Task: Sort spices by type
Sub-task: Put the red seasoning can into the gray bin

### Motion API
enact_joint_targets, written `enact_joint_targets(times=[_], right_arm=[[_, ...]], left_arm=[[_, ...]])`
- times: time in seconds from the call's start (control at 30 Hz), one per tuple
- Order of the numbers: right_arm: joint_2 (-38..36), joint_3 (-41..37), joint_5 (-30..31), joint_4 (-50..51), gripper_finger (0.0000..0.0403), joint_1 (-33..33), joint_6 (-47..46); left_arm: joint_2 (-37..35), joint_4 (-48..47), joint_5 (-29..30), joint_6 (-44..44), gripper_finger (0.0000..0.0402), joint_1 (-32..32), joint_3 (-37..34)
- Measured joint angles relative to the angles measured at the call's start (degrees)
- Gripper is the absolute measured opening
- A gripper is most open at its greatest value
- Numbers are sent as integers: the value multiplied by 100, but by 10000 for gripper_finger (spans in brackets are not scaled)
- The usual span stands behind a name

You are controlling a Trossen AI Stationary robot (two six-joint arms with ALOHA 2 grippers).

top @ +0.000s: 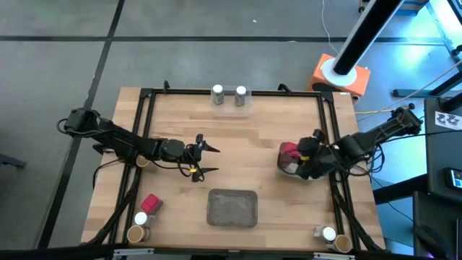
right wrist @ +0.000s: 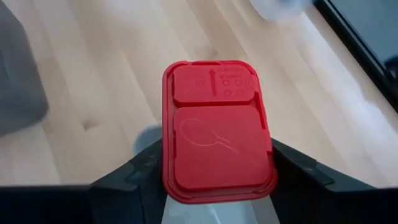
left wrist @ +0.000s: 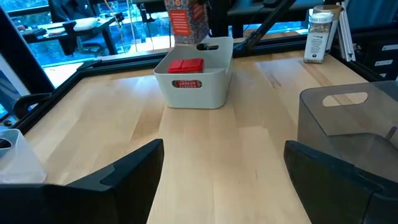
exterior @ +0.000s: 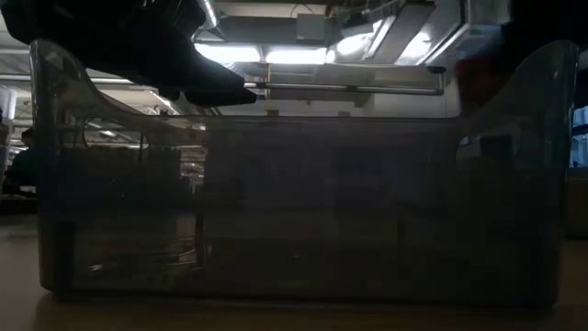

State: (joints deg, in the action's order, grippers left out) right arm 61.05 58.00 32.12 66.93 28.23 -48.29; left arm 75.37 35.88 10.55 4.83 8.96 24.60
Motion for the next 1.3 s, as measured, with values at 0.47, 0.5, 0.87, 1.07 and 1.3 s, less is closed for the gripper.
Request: enact_joint_targets(times=[0.47,0.5,0.87,1.07,1.3], right_arm=[[-52,-490,340,1182,219,1016,-3224],[-32,-586,336,1109,219,1070,-3402],[401,-985,171,886,219,1114,-4882],[565,-986,236,728,220,1114,-5328],[918,-1136,-6,715,220,848,-5748]], left_arm=[[0,1,0,8,315,0,0],[0,13,0,8,315,-1,0],[0,126,0,10,315,-12,0],[0,129,-2,10,315,-12,0],[0,118,-2,-9,315,-12,0]])
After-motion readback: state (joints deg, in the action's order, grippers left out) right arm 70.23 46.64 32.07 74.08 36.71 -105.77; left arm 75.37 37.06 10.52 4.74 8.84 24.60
